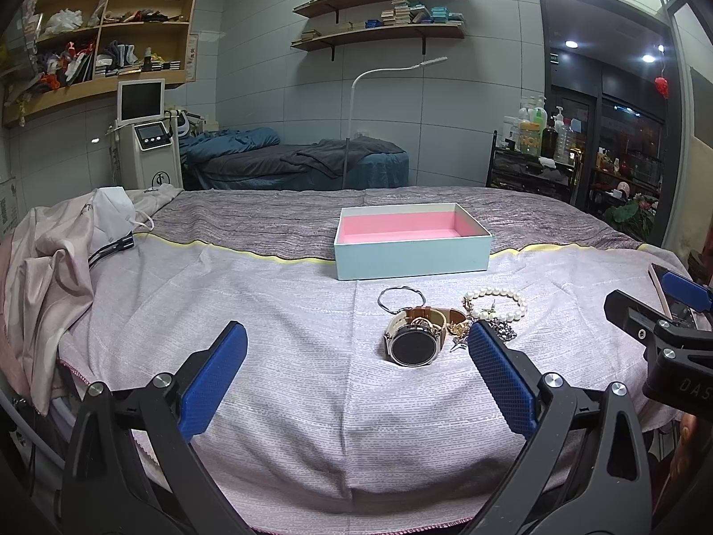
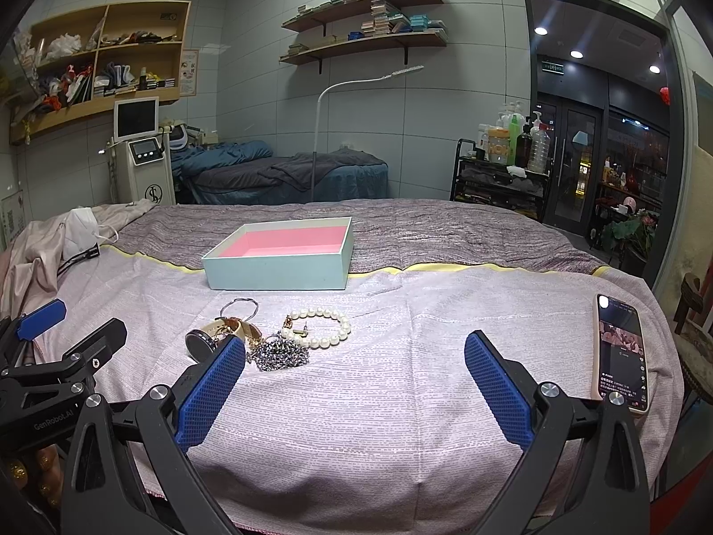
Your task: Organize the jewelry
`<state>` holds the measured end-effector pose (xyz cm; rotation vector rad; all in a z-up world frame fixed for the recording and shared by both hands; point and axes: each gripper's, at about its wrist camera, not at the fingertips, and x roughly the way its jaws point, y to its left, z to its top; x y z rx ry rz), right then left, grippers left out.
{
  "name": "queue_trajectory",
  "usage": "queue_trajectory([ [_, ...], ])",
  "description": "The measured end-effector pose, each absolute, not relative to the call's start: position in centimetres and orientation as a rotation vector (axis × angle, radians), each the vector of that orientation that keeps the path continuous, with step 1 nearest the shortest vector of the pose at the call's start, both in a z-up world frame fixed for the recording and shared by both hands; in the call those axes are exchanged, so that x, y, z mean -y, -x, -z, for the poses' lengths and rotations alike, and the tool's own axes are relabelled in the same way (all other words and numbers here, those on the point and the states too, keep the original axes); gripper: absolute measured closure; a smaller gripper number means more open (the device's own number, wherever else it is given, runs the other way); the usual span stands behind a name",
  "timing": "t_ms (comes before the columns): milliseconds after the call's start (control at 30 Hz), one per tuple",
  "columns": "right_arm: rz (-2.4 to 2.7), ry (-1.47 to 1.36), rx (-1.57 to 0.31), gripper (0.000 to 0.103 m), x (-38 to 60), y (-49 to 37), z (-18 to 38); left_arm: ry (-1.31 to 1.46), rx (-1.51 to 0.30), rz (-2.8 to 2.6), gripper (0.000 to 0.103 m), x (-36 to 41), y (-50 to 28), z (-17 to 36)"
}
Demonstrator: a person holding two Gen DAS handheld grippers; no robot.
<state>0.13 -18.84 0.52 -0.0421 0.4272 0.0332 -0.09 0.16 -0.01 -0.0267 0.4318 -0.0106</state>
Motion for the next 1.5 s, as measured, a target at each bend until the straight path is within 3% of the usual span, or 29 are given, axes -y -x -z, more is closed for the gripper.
queue_trajectory([
  [1233, -0.105, 0.058, -0.491, 0.006, 19.0, -2.6, 0.4, 0.032, -0.502, 0.108, 0.005, -0.4, -1.9, 1.2],
  [1367, -0.145, 0.071, -0.561, 0.007, 20.3, -5.4, 0.8, 0.015, -0.573, 0.17, 0.012, -0.6, -4.5, 1.9],
  [1500, -0.167, 0.057, -0.621, 0.015, 21.3, -8.1, 0.7, 0.04, -0.634, 0.216, 0.025, -1.7, -7.5, 1.9],
])
